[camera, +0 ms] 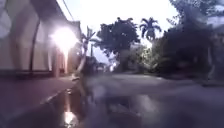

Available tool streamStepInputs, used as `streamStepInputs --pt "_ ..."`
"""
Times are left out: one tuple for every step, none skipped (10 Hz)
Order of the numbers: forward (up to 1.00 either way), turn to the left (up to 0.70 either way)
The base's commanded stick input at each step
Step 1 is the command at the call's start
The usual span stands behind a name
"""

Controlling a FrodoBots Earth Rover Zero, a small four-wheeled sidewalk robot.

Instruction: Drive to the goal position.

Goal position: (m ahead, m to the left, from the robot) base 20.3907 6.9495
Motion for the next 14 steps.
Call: streamStepInputs --pt "0.70 0.00" --pt "0.70 0.00" --pt "0.70 0.00" --pt "0.70 0.00" --pt "0.70 0.00" --pt "0.70 0.00" --pt "0.70 0.00" --pt "0.70 0.00" --pt "0.70 0.00" --pt "0.70 0.00" --pt "0.70 0.00" --pt "0.70 0.00" --pt "0.70 0.00" --pt "0.70 0.00"
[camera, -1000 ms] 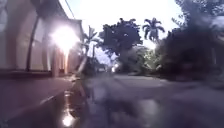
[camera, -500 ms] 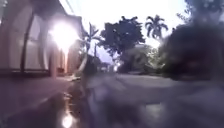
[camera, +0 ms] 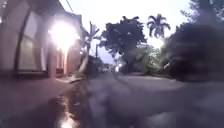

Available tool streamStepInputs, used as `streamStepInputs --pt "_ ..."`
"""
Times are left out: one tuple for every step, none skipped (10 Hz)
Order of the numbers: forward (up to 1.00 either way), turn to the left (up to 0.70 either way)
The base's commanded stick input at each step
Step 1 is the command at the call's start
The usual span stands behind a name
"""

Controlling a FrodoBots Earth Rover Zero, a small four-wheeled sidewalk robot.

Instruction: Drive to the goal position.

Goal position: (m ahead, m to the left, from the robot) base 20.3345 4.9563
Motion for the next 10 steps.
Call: streamStepInputs --pt "0.70 0.00" --pt "0.70 0.00" --pt "0.70 0.00" --pt "0.70 0.00" --pt "0.70 0.00" --pt "0.70 0.00" --pt "0.70 0.00" --pt "0.70 0.00" --pt "0.70 0.00" --pt "0.70 0.00"
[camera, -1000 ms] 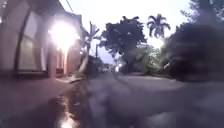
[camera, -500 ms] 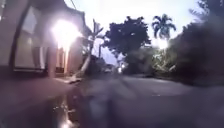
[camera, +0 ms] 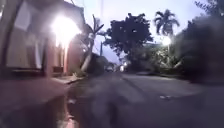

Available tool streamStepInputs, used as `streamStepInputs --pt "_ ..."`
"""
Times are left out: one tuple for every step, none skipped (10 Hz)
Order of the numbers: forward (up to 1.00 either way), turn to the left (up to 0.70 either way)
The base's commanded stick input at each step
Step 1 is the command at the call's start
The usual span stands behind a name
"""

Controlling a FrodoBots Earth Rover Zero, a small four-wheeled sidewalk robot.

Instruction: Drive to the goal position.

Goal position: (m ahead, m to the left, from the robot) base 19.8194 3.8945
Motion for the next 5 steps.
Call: streamStepInputs --pt "0.70 0.00" --pt "0.70 -0.06" --pt "0.70 -0.16" --pt "0.70 -0.31" --pt "0.70 -0.28"
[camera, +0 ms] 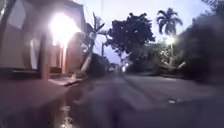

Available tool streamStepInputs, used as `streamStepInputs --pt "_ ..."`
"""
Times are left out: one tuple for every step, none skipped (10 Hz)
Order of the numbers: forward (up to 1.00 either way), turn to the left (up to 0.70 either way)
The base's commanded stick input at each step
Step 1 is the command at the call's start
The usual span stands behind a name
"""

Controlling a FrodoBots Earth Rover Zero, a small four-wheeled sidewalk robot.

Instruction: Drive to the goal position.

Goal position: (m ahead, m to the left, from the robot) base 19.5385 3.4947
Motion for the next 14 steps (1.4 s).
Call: streamStepInputs --pt "0.70 -0.19" --pt "0.70 -0.09" --pt "0.70 -0.06" --pt "0.70 -0.02" --pt "0.70 0.00" --pt "0.70 0.00" --pt "0.70 0.00" --pt "0.70 0.00" --pt "0.70 0.00" --pt "0.70 -0.03" --pt "0.70 -0.06" --pt "0.70 -0.17" --pt "0.70 -0.35" --pt "0.70 -0.35"
